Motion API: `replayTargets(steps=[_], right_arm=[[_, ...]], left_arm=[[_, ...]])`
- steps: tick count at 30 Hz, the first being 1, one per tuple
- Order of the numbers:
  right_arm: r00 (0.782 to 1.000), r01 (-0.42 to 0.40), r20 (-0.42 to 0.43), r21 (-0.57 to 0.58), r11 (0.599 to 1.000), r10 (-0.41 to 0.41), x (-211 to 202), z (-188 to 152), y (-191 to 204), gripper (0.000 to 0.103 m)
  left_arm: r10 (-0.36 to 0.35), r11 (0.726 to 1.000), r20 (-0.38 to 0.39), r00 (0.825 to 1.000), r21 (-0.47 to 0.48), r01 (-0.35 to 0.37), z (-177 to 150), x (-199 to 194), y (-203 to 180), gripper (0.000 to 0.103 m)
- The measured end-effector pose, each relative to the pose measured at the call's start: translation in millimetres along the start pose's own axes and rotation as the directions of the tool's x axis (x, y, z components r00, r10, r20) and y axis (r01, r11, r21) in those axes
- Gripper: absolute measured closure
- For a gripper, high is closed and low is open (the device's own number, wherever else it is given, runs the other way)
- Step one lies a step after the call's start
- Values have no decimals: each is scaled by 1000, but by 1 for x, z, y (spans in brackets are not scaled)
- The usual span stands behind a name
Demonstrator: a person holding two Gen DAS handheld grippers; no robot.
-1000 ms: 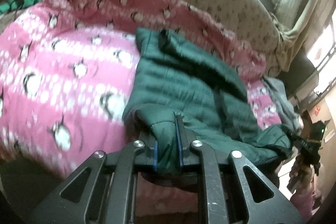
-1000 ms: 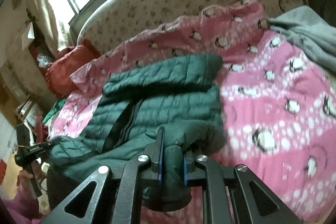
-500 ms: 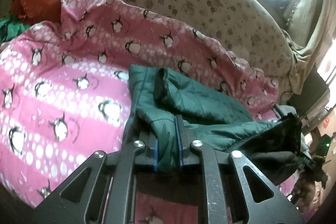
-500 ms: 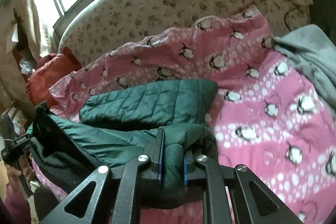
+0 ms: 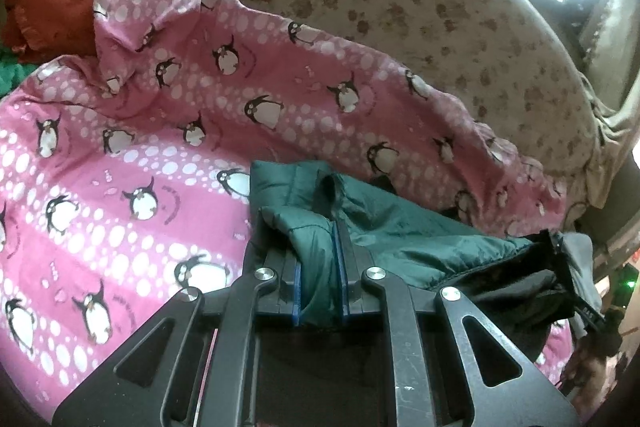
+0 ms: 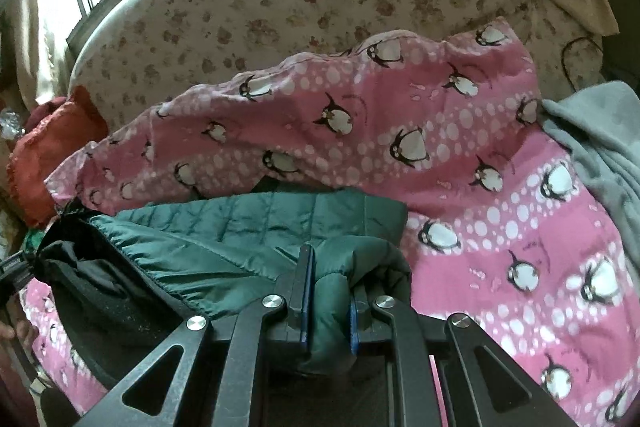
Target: Fold large clothes
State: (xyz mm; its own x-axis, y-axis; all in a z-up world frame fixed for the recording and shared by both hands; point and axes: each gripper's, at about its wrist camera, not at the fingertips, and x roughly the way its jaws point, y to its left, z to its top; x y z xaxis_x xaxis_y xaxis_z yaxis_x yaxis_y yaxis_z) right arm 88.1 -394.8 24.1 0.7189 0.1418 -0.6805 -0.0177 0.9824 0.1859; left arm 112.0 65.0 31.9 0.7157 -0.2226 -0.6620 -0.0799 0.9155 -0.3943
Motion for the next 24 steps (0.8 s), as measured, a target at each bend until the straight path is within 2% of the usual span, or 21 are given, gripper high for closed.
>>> replayTargets(steps=[8,12,15,17,20,22,24], right_arm=[[999,15,-45,42,999,-13,53,30,-3,91],[997,15,-82,124,992,-5,87,29,-16,91],[996,7,-86,184,983,9,109,24,-23,90],[995,-11,-96,213,977,32,120,23,-26,87],[994,-57,-79,255,965,79,116,27,-33,81],[992,-108,-39,279,954,124,106,33,-38,71],[987,-151,1,304,941,158,94,38,-42,68]], left_arm=[[45,998,-53,998,-30,-47,21,53,5,90],[34,996,-89,995,-75,-41,21,79,16,89],[11,997,-86,996,-80,-18,23,86,19,87],[-1,997,-101,995,-77,-7,24,87,19,85],[-45,996,-111,993,-83,35,29,80,21,79],[-71,994,-108,992,-88,61,32,73,22,72],[-93,992,-103,990,-93,84,36,65,21,55]])
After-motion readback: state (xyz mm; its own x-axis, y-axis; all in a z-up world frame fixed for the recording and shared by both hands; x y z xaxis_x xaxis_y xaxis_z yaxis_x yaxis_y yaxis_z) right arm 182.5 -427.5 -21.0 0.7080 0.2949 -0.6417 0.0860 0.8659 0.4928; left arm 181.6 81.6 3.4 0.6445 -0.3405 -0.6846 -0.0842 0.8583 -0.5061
